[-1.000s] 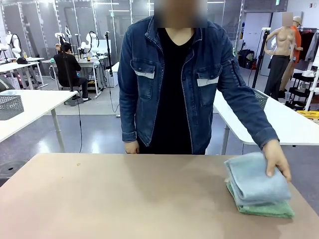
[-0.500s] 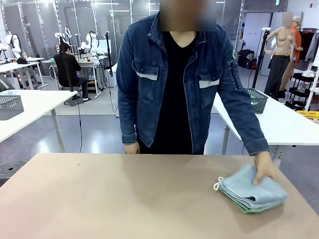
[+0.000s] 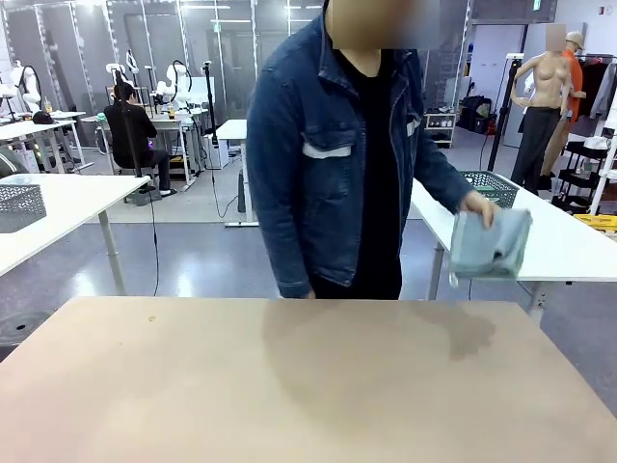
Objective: Fold the towels and place them in the basket.
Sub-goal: Stack the folded Towel with hook on the right side of the table.
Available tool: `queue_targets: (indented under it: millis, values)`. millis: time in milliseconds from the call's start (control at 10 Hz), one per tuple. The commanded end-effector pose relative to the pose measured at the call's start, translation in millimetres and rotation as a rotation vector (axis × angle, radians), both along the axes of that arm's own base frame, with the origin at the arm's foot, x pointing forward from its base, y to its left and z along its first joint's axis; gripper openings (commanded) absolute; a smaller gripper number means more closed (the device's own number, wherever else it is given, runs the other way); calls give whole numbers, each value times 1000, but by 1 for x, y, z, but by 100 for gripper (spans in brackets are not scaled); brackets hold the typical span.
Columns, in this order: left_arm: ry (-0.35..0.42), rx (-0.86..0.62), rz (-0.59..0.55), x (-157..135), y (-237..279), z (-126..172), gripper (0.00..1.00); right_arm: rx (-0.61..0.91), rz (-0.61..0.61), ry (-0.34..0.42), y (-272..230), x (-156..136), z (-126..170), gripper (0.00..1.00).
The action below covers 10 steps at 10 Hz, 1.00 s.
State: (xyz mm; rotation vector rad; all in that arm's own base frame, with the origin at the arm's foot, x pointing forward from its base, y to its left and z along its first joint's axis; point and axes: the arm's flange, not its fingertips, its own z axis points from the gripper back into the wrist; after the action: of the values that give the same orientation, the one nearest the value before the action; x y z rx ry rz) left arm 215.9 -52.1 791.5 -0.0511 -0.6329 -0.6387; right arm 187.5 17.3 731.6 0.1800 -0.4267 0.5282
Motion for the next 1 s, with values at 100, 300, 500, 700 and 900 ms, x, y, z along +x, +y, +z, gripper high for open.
queue_targets:
  millis: [100, 300, 500, 700, 900]
  values:
    - [-1, 3, 6, 0, 0, 0, 100, -1, 5, 1, -2, -1, -1, 100]
    - [-1, 3, 6, 0, 0, 0, 100, -1, 5, 1, -2, -1, -1, 100]
    - [-1, 3, 6, 0, 0, 0, 100, -1, 5, 1, -2, -1, -1, 100]
    - [-1, 3, 6, 0, 0, 0, 100, -1, 5, 1, -2, -1, -1, 100]
    - [-1, 3, 6, 0, 0, 0, 100, -1, 5, 1, -2, -1, -1, 100]
